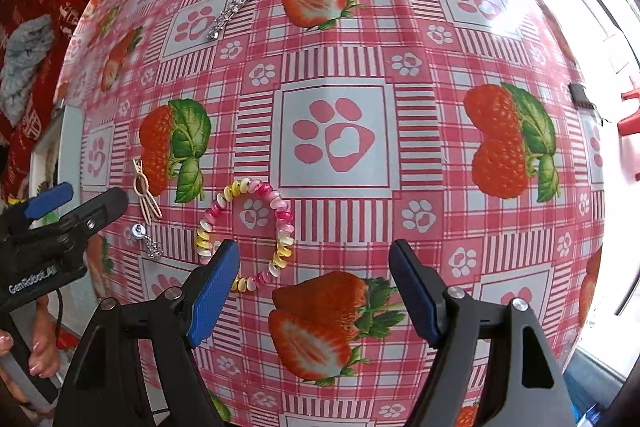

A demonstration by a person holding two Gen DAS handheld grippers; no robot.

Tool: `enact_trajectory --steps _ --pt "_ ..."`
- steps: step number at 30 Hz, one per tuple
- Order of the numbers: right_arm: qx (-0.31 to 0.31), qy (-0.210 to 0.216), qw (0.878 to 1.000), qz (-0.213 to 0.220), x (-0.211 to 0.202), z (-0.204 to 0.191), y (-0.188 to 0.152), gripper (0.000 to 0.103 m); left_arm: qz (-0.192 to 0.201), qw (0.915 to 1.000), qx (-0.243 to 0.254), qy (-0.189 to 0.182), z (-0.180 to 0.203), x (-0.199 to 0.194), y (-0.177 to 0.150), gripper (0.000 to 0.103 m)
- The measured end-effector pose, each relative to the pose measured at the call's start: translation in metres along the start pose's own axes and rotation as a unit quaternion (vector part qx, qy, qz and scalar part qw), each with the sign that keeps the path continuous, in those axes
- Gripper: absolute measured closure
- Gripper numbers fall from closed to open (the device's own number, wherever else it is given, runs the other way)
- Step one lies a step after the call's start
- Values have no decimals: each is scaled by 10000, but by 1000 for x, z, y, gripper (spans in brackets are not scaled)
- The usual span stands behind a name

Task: Organize jewelry
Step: 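Grasp the pastel beaded bracelet with the right tool while the left tool grasps the white hair pin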

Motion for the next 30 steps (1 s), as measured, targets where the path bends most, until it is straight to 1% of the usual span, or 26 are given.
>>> enact_trajectory --steps 3,5,8,9,10,11,13,14,15,16,18,19,21,23,24,25,26,30 --pt "-54 -92 9999 -15 6 -5 -2 24 -30 10000 -5 -13 4 5 -1 7" --pt "-99 -154 9998 -17 9 -8 -4 23 -50 10000 31 -13 8 7 -1 18" --pt "-147 -300 9994 8 15 -12 -6 24 -106 9999 87 -12 14 12 -2 19" --pt "-170 -361 9992 36 16 -13 -7 24 -105 9999 103 -12 18 13 -1 21" --pt "-235 -473 9986 74 18 -16 -8 24 -104 9999 126 0 21 14 -2 28" --pt "-290 -553 9980 91 19 -18 -9 24 -134 9998 166 7 24 16 -2 33" --pt "-431 -770 9960 122 23 -24 -11 27 -106 9998 151 -10 28 17 0 33" --pt "-505 -870 9948 146 24 -26 -11 29 -96 9998 170 -35 30 16 0 37" --pt "-592 -899 9940 195 24 -28 -12 33 -85 9998 187 -65 31 16 -1 40" --pt "-651 -908 9935 215 24 -33 -15 34 -65 9997 208 -80 33 15 0 45" --pt "-774 -897 9927 225 24 -39 -16 45 -21 9995 292 -122 41 12 0 55" --pt "-839 -889 9922 225 24 -43 -17 48 3 9993 331 -142 43 11 0 63" --pt "-914 -878 9917 229 24 -47 -18 65 20 9991 388 -184 48 10 0 76" --pt "-891 -795 9926 209 25 -52 -18 75 16 9990 387 -242 52 9 2 77" --pt "-883 -806 9926 209 25 -52 -18 82 19 9989 364 -283 51 8 2 77" --pt "-878 -805 9926 212 25 -51 -17 86 34 9989 335 -310 50 7 2 77" --pt "-868 -797 9928 209 24 -51 -17 92 64 9989 307 -341 46 6 2 77" --pt "-735 -550 9955 215 16 -42 -15 94 206 9985 226 -446 25 -7 5 77"
Point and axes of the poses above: each gripper's, at about its wrist camera, not at the fingertips, and x roughly the way its jaws point, z to its right, y to its top, the point moved 2 cm from there along x, roughly the way its jaws point, and after that the axes turned 9 degrees about y, right-handed, at the moved point
